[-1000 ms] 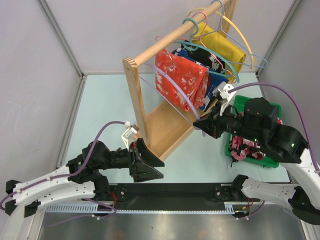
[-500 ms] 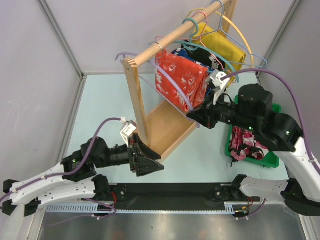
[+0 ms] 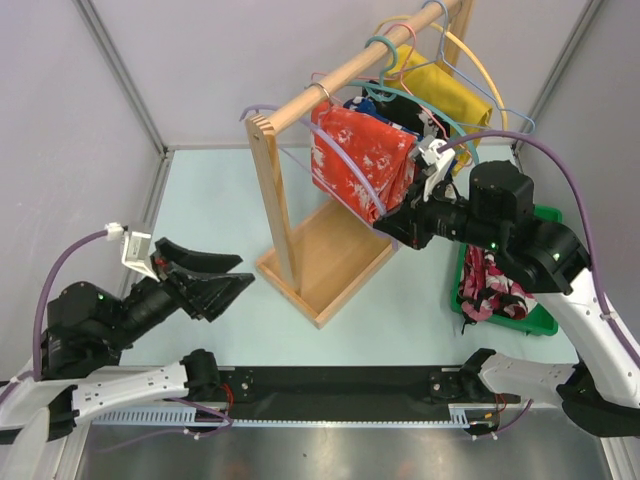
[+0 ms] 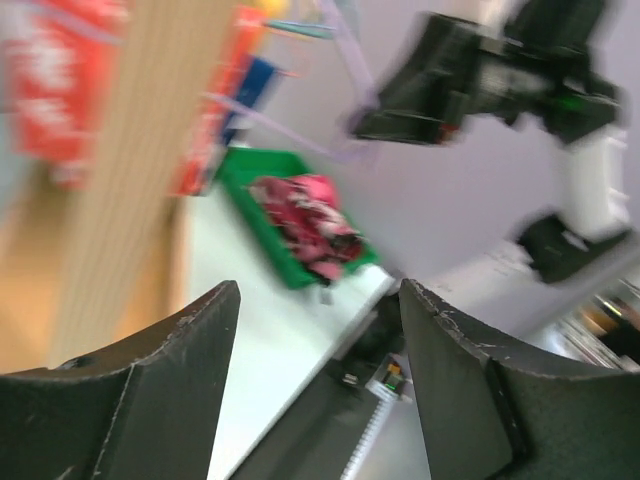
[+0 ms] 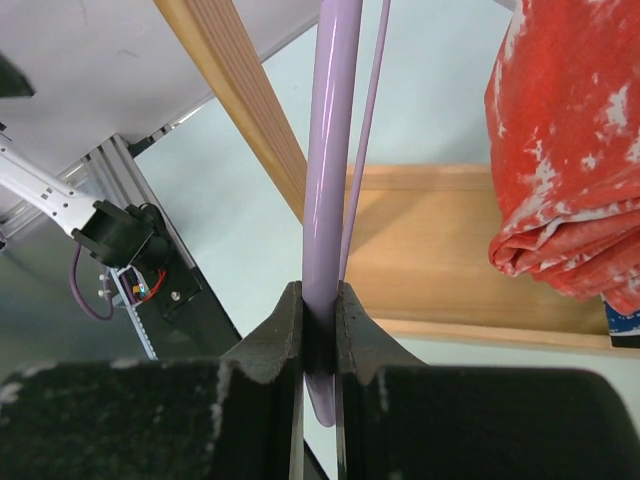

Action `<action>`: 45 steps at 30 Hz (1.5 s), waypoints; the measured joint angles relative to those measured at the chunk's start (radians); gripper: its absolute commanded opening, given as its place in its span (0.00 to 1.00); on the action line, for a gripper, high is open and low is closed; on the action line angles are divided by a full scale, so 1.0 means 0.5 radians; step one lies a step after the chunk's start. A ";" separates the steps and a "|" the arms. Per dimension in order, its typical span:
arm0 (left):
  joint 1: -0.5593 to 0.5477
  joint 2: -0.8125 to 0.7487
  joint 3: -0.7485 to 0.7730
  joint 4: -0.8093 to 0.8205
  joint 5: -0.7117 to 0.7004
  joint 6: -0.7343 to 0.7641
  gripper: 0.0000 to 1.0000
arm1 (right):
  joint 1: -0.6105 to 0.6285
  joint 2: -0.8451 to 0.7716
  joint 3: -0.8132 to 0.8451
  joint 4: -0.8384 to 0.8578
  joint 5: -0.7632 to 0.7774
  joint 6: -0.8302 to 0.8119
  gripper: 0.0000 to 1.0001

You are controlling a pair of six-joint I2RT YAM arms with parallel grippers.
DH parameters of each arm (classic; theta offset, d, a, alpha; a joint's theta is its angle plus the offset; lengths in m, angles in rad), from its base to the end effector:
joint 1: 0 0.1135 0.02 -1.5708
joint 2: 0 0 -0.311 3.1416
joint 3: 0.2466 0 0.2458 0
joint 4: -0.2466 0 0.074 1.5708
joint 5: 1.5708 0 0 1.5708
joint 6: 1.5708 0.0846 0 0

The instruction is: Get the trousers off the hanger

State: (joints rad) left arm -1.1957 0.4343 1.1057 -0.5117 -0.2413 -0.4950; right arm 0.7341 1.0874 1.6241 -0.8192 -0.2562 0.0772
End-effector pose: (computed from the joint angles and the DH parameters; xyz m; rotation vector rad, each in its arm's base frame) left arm 0.0340 -0.0311 0.4645 0.3180 1.4994 -1.2108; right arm 0.1336 0.1494 0.5189 -0.7919 1.7503 0.7930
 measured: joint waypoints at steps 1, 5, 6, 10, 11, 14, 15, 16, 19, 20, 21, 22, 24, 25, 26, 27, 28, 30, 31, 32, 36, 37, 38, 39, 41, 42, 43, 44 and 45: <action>0.000 -0.024 -0.001 -0.057 -0.098 0.003 0.74 | -0.007 -0.005 -0.027 0.026 -0.017 -0.001 0.00; 0.001 -0.097 -0.058 -0.206 -0.507 0.004 0.86 | -0.034 -0.053 -0.158 0.153 -0.070 -0.011 0.00; 0.001 -0.106 -0.087 -0.217 -0.575 0.008 0.88 | -0.040 -0.073 -0.192 0.184 -0.079 -0.014 0.00; 0.001 -0.117 -0.291 -0.246 -0.846 0.005 0.93 | -0.100 -0.145 -0.295 0.282 -0.114 -0.020 0.00; 0.001 -0.109 -0.335 -0.267 -0.899 -0.008 0.95 | -0.120 -0.155 -0.311 0.298 -0.126 -0.022 0.00; 0.001 -0.069 -0.454 -0.322 -1.059 -0.087 0.96 | -0.191 -0.195 -0.388 0.384 -0.185 -0.028 0.06; 0.001 -0.057 -0.484 -0.344 -1.106 -0.122 0.96 | -0.206 -0.213 -0.425 0.425 -0.204 -0.027 0.07; 0.001 -0.049 -0.509 -0.368 -1.147 -0.156 0.96 | -0.219 -0.233 -0.468 0.471 -0.215 -0.019 0.09; 0.002 -0.054 -0.561 -0.396 -1.241 -0.228 0.99 | -0.235 -0.272 -0.561 0.577 -0.236 0.008 0.20; 0.003 -0.062 -0.571 -0.388 -1.248 -0.237 1.00 | -0.236 -0.279 -0.586 0.606 -0.238 0.022 0.23; 0.003 -0.076 -0.585 -0.385 -1.256 -0.249 1.00 | -0.238 -0.284 -0.604 0.632 -0.237 0.040 0.27; 0.007 -0.095 -0.601 -0.380 -1.259 -0.256 1.00 | -0.241 -0.288 -0.618 0.652 -0.232 0.056 0.33; 0.007 -0.115 -0.616 -0.372 -1.259 -0.269 1.00 | -0.256 -0.311 -0.652 0.611 -0.211 0.106 0.39; 0.008 -0.115 -0.618 -0.372 -1.258 -0.272 1.00 | -0.259 -0.325 -0.673 0.588 -0.199 0.129 0.51; 0.009 -0.114 -0.619 -0.370 -1.257 -0.275 1.00 | -0.260 -0.340 -0.694 0.565 -0.192 0.145 0.57; 0.011 -0.114 -0.626 -0.364 -1.254 -0.282 1.00 | -0.262 -0.355 -0.713 0.535 -0.179 0.169 0.62; 0.014 -0.113 -0.630 -0.361 -1.252 -0.286 1.00 | -0.263 -0.366 -0.726 0.517 -0.172 0.189 0.70; 0.040 -0.109 -0.651 -0.343 -1.234 -0.301 1.00 | -0.263 -0.397 -0.745 0.491 -0.156 0.223 0.77; 0.062 -0.104 -0.662 -0.333 -1.218 -0.304 1.00 | -0.263 -0.414 -0.750 0.488 -0.146 0.240 0.87; 0.089 -0.098 -0.672 -0.320 -1.208 -0.303 1.00 | -0.262 -0.435 -0.755 0.489 -0.140 0.257 0.89; 0.394 -0.053 -0.719 -0.258 -1.001 -0.294 1.00 | -0.263 -0.565 -0.813 0.488 -0.072 0.343 1.00; 0.520 -0.030 -0.723 -0.236 -0.901 -0.282 1.00 | -0.263 -0.598 -0.833 0.487 -0.053 0.359 1.00; 0.673 0.000 -0.726 -0.209 -0.791 -0.278 1.00 | -0.262 -0.635 -0.856 0.483 -0.029 0.383 1.00; 0.810 0.033 -0.726 -0.190 -0.698 -0.268 1.00 | -0.263 -0.681 -0.880 0.482 -0.005 0.408 1.00; 1.048 0.093 -0.726 -0.161 -0.532 -0.266 1.00 | -0.263 -0.751 -0.932 0.472 0.041 0.449 1.00; 1.156 0.127 -0.726 -0.152 -0.446 -0.267 1.00 | -0.263 -0.800 -0.960 0.448 0.076 0.476 1.00; 1.227 0.149 -0.726 -0.146 -0.397 -0.268 1.00 | -0.263 -0.842 -0.982 0.423 0.104 0.496 1.00; 1.268 0.156 -0.726 -0.144 -0.366 -0.268 1.00 | -0.263 -0.874 -0.996 0.404 0.126 0.513 1.00; 1.294 0.154 -0.726 -0.145 -0.336 -0.269 1.00 | -0.263 -0.911 -1.012 0.385 0.156 0.535 1.00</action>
State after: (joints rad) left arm -0.5488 0.5114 0.7425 -0.5842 -0.4095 -0.6296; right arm 0.6025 0.6319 1.1183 -0.6266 -0.1783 0.3447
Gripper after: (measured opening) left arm 0.996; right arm 0.995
